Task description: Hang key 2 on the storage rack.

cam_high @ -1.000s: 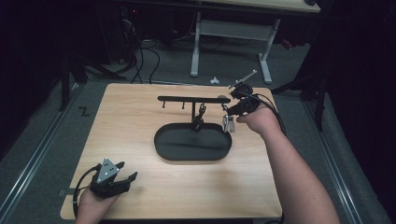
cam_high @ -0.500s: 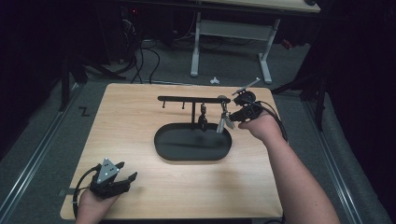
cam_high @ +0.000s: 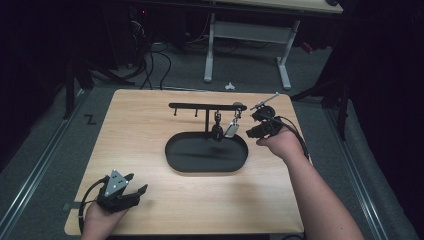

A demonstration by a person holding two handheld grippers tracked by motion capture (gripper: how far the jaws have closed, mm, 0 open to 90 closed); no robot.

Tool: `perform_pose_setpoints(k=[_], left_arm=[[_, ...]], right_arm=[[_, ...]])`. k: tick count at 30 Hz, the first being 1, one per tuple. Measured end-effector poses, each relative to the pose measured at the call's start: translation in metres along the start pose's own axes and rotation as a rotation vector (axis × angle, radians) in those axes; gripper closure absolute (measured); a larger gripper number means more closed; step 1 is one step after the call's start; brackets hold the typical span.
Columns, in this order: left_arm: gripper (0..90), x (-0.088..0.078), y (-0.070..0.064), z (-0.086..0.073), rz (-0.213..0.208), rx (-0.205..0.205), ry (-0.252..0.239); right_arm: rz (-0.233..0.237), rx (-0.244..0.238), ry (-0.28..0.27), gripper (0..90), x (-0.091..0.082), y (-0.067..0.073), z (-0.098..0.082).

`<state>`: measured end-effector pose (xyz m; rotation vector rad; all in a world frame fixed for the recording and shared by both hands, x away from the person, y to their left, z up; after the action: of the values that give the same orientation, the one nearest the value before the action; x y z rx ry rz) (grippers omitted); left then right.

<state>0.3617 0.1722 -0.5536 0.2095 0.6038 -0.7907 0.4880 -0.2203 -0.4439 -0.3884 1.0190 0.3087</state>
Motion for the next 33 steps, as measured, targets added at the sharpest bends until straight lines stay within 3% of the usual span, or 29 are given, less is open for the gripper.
perform_pose_setpoints(k=[13,15,18,27,33], left_arm=[[36.8,0.001,0.000,0.001,-0.002,0.003,0.000],[36.7,0.002,0.000,0.002,-0.004,0.004,0.000],[36.5,0.003,0.000,0.002,-0.008,0.004,0.000],[35.3,0.008,-0.001,0.004,-0.025,0.002,-0.007],[33.2,0.012,-0.003,0.005,-0.025,0.005,-0.018]], right_arm=[[-0.007,0.026,-0.003,54.8,0.020,0.009,-0.027],[-0.031,0.010,0.002,52.0,0.022,0.009,-0.032],[-0.012,0.041,-0.016,49.6,0.025,0.011,-0.039],[-0.031,0.104,-0.121,38.7,0.032,0.007,-0.066],[-0.036,0.172,-0.228,31.8,0.035,0.008,-0.100]])
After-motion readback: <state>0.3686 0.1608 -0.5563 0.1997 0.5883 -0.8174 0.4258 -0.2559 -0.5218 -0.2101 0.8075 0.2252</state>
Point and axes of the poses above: each handheld gripper's, and its own axes: x roughly forward along the jaws, z roughly out of its top, y roughly to its left, the point moved 8 cm from there along x, roughly forward along the jaws, and after that the axes turned 9 degrees about -z, right-handed, at the moved point
